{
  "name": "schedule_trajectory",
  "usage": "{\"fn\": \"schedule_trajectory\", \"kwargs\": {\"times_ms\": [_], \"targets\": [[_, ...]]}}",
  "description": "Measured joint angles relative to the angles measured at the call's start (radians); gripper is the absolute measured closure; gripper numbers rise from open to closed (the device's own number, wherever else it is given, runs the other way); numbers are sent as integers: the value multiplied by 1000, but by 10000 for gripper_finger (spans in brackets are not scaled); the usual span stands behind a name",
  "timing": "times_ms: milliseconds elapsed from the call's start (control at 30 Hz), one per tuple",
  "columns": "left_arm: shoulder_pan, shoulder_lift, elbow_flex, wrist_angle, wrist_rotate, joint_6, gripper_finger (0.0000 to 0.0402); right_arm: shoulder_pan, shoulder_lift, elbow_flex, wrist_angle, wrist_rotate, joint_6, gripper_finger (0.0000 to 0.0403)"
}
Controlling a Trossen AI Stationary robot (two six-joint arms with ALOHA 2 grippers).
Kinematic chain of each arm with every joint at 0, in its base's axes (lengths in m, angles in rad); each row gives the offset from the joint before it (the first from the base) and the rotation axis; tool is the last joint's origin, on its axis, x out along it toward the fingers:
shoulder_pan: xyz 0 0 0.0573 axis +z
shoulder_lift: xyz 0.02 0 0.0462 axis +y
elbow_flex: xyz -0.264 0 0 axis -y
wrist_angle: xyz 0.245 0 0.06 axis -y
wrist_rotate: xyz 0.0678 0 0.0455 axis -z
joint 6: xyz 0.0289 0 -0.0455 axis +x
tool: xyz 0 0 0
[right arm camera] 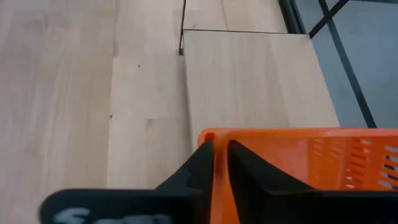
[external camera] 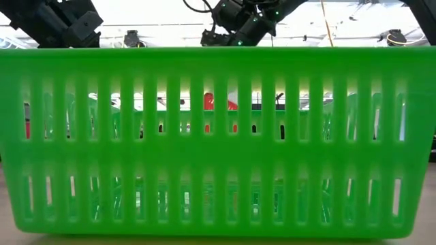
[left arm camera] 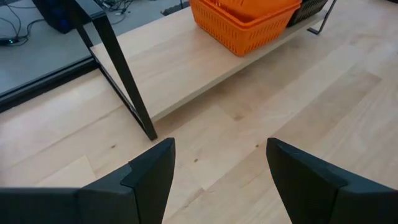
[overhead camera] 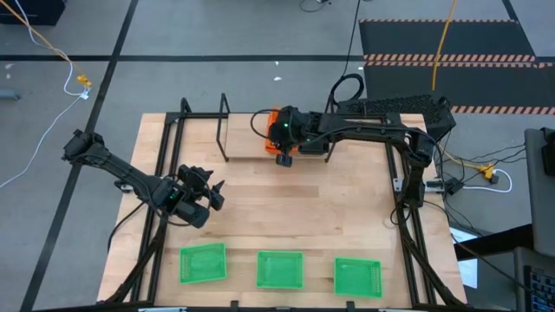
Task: Stack baskets on shelf by color
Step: Stack the orange bin on top of the orange bin on the shelf
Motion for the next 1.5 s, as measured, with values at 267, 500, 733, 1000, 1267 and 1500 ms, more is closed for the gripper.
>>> {"fn": "schedule_trajectory", "kwargs": {"times_ms": [267,500,733,1000,1267,1500], "targets": [[0,0,0,0,0,3,147,0,0,0,36,4,23,279],[0,0,0,0,0,3,147,-2,-6,1,-43,102,16,286],[0,0,0,0,0,2,147,2,-6,1,-38,53,0,317],[0,0,0,0,0,-1,147,1,-5,-77,29,58,2,330],[0,0,0,0,0,-4,147,1,-5,-102,44,107,-1,385],[0,0,0,1,0,-9,147,2,-12,-94,46,109,-16,398]]}}
